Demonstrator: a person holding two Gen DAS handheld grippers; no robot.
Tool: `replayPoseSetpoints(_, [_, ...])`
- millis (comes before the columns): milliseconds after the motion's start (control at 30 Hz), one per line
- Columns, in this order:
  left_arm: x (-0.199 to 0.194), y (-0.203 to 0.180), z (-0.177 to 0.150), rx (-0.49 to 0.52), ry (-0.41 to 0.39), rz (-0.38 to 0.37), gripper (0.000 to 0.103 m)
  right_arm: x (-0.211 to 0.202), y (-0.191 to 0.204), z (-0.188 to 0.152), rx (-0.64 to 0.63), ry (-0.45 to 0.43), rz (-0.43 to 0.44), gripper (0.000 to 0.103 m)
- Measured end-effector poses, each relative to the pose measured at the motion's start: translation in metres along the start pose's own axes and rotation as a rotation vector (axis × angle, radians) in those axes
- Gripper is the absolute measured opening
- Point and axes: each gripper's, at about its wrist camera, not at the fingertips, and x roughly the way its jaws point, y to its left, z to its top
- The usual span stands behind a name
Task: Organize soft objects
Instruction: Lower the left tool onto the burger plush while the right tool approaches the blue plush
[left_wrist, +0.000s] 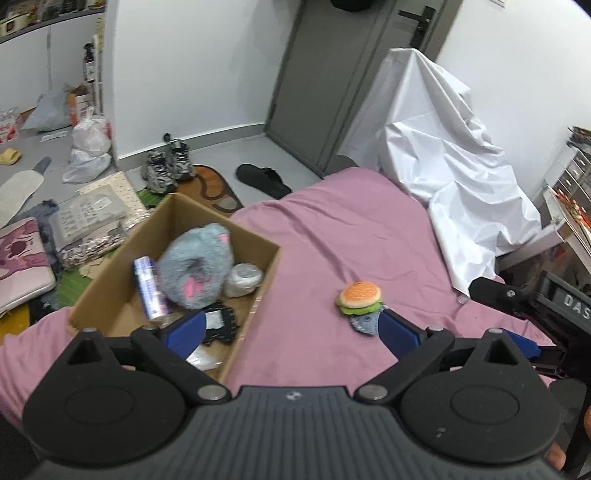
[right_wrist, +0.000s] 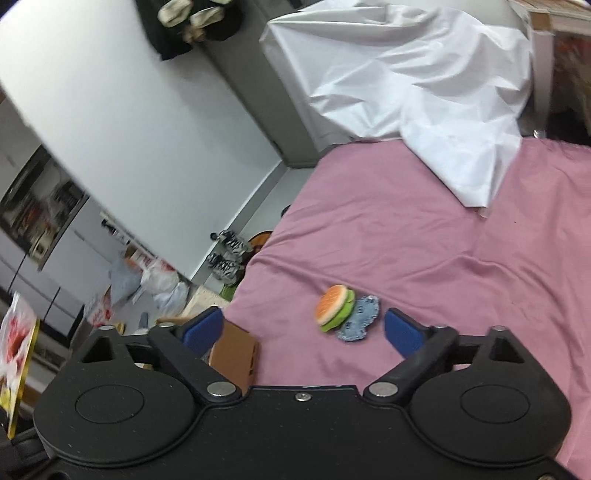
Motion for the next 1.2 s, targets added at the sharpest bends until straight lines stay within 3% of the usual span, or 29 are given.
replayPoseSetpoints(267, [0.035,-0.026,0.0,0.047,0.033,-0.045,0.09,0.026,-0.024,-0.004,0.118,0.046,-0.018,0.064])
replayPoseSetpoints(500, [0.074,-0.043,0.0,0.069,0.083,-0.068,0.07,0.057,-0.052,-0.005,0.279,0.096,-0.021,0.043])
replayPoseSetpoints(867, [0.135,-0.061,-0.005,0.117,0.151,-0.079,0.06,0.092,-0.079,-0.008,0.404,0.132,-0.033,0.038])
replayPoseSetpoints(1200, [0.183,-0.071,-0.007,0.148,0.182,-0.083,0.06,0.126,-0.104,-0.009,0.496,0.176,-0.019,0.038])
